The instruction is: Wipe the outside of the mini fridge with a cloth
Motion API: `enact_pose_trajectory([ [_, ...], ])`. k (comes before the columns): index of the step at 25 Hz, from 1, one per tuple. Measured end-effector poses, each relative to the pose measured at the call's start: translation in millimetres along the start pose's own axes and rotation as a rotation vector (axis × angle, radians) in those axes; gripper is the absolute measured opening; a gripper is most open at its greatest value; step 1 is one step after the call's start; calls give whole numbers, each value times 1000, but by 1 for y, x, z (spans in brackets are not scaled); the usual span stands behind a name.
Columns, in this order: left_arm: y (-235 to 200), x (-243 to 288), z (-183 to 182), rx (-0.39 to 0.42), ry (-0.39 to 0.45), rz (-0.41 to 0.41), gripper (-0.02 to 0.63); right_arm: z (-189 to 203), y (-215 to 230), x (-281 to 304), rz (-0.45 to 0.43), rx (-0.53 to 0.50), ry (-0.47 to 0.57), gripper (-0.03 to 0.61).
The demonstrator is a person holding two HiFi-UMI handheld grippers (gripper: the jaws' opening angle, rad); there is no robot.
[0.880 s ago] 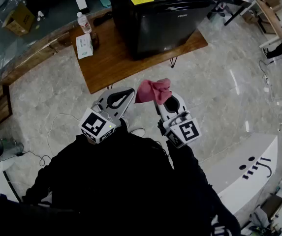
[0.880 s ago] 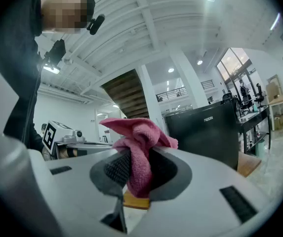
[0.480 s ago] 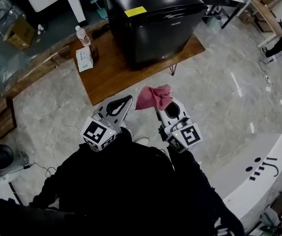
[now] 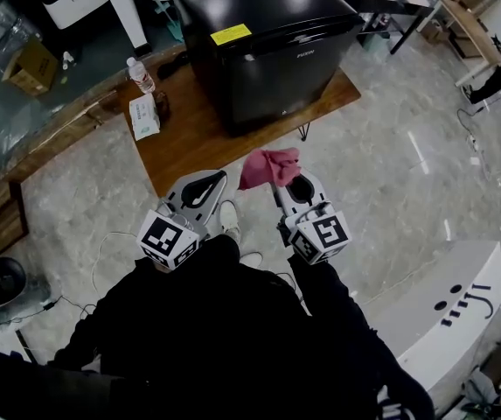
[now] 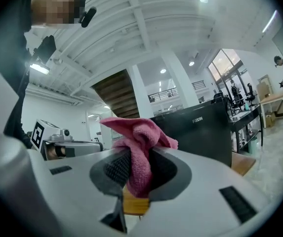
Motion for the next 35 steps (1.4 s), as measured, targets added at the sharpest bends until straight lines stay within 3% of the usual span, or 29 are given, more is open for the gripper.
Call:
enact_pose_trajectory([
  [6, -57, 29, -7, -2, 12, 1, 6, -2, 22, 83, 88, -91, -99, 75],
  [16, -167, 80, -19, -24, 41, 12, 6, -33, 45, 231, 65, -147, -141, 80],
  [19, -183, 92, -22, -39, 64, 38, 6, -36, 46, 245, 57, -192, -156, 81],
  [29, -197, 140, -16, -89, 57, 87, 6, -35, 70, 259, -61, -147, -173, 78],
  [35, -187, 206, -18, -116, 42, 34, 6, -46, 139, 258, -122, -143, -195, 78],
])
Point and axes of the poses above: the fingertips, and each gripper's own axes: x forward along the fingers, y to its right, z out of its underside, the point moved 8 cm from there along -x, backward along the fingers, and after that the axes turned 13 degrees about z, right-handed, at the moved point
